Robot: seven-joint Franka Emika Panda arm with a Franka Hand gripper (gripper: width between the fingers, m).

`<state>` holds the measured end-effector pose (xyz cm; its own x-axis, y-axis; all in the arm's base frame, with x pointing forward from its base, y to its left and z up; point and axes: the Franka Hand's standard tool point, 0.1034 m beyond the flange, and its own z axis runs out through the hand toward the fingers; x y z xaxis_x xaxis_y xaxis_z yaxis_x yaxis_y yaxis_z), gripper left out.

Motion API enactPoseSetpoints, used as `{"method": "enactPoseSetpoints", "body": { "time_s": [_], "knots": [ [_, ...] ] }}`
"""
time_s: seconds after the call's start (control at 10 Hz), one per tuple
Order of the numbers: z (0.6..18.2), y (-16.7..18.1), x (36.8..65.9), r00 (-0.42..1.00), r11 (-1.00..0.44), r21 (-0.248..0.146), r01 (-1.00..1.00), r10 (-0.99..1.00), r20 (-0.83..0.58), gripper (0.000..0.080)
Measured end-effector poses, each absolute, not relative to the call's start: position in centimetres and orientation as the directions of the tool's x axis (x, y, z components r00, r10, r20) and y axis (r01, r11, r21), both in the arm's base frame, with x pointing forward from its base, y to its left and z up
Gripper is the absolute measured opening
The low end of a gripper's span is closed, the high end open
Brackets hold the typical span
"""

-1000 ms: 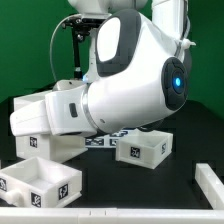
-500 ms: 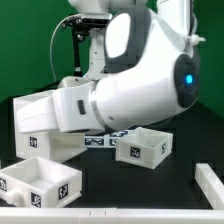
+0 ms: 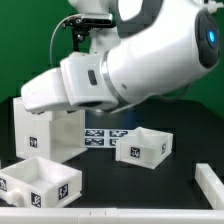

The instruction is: Assemble drawer

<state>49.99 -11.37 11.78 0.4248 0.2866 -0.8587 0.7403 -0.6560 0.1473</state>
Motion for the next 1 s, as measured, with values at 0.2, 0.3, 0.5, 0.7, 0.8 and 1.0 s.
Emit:
{"method": "enactPoseSetpoints", "body": {
  "time_s": [0.2,0.3,0.5,0.7,0.8,1.0],
  "knots": [
    [13.4,-13.1,49.8,0.443,-0.677,0.141,0.722,0.296,-0.847,0.0649],
    [13.5,-13.5,50.3,0.462,-0.663,0.138,0.736,0.343,-0.818,0.0649],
    [13.9,-13.5,50.2,0.538,-0.657,0.154,0.738,0.435,-0.722,0.0649],
    [13.8,-13.6,51.1,0.583,-0.65,0.162,0.742,0.508,-0.634,0.0649],
    [14.0,-13.7,51.3,0.612,-0.651,0.168,0.74,0.549,-0.57,0.0649],
    [15.2,-12.5,51.9,0.625,-0.622,0.177,0.763,0.638,-0.449,0.0649]
  ]
}}
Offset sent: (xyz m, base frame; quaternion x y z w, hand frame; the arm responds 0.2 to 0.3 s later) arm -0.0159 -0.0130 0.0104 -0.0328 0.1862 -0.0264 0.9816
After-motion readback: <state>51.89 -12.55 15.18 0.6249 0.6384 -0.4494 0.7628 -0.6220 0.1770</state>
